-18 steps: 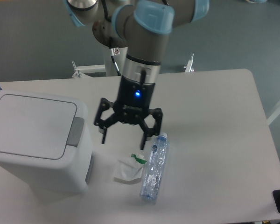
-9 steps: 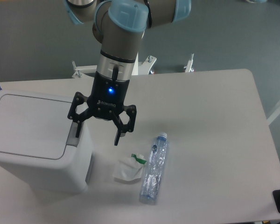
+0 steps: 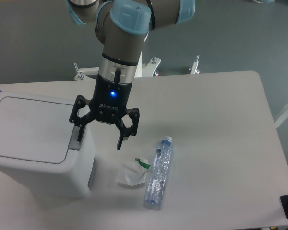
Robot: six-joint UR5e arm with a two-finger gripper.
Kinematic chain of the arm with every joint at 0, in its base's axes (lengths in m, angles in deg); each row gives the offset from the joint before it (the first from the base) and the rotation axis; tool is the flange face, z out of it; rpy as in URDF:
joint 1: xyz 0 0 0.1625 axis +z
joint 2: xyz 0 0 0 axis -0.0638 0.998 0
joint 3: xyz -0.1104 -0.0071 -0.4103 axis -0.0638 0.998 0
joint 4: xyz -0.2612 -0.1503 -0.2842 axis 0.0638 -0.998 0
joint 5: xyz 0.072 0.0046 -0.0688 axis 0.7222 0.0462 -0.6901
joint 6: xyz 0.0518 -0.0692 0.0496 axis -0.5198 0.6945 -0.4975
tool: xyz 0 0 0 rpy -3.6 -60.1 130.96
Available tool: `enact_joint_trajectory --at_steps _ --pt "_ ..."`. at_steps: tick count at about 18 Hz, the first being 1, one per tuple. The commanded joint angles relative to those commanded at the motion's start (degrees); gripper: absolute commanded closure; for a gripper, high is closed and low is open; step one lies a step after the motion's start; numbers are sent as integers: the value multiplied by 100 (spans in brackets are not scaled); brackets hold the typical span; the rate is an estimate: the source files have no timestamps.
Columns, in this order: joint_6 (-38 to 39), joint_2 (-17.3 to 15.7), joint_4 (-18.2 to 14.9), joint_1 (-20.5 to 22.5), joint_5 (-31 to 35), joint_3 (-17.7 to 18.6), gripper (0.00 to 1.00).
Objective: Open the trash can
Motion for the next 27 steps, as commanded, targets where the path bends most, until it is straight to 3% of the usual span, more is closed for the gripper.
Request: enact_joint_trajectory --at_steps 16,19,24,27 --pt "-61 35 17 70 -9 -105 0" --pt "-175 44 35 412 -9 -228 0" --pt "-1422 175 18 966 61 -272 0" --pt "-1931 220 26 1282 841 -220 0"
